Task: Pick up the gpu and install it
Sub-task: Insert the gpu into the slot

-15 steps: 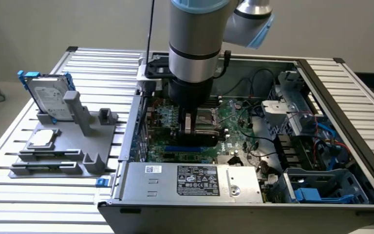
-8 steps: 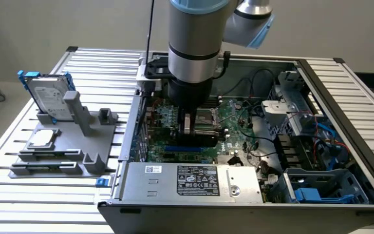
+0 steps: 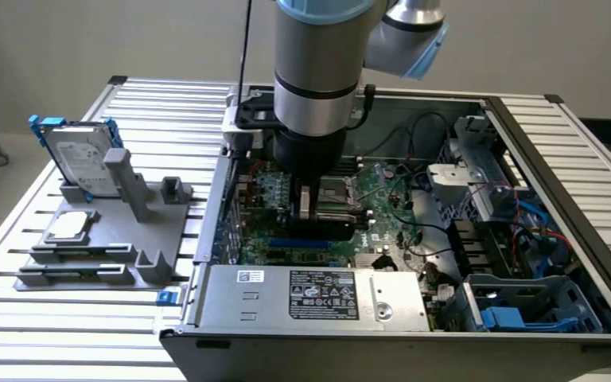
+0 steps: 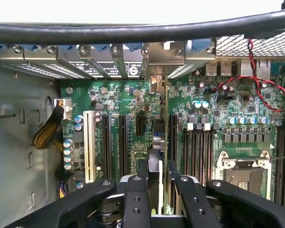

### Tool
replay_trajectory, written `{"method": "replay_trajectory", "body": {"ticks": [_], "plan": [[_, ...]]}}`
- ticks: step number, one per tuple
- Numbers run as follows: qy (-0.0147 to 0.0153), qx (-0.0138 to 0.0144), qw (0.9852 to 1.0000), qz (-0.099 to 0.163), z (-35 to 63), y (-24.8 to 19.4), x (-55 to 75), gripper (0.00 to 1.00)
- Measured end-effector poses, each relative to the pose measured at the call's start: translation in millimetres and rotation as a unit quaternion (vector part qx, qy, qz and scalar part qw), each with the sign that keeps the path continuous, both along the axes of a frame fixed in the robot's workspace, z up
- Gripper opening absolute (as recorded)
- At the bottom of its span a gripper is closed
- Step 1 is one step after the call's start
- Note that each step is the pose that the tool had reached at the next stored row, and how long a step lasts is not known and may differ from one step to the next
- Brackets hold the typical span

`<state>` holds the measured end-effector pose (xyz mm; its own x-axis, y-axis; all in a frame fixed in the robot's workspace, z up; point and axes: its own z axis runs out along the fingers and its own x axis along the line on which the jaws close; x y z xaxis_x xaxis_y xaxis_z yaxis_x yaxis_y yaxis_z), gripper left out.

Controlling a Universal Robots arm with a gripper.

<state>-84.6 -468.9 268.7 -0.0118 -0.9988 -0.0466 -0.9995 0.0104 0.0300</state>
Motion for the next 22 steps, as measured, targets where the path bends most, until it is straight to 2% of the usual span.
{"method": "replay_trajectory", "body": {"ticks": [8, 17, 22], "plan": [[0.0049, -0.0006, 1.0000, 0.000, -1.6, -0.2, 0.0, 0.26], [0.0078, -0.0008, 1.0000, 0.000, -4.7, -0.5, 0.0, 0.26], [0.0080, -0.0007, 1.0000, 0.000, -5.2, -0.6, 0.0, 0.26]]}}
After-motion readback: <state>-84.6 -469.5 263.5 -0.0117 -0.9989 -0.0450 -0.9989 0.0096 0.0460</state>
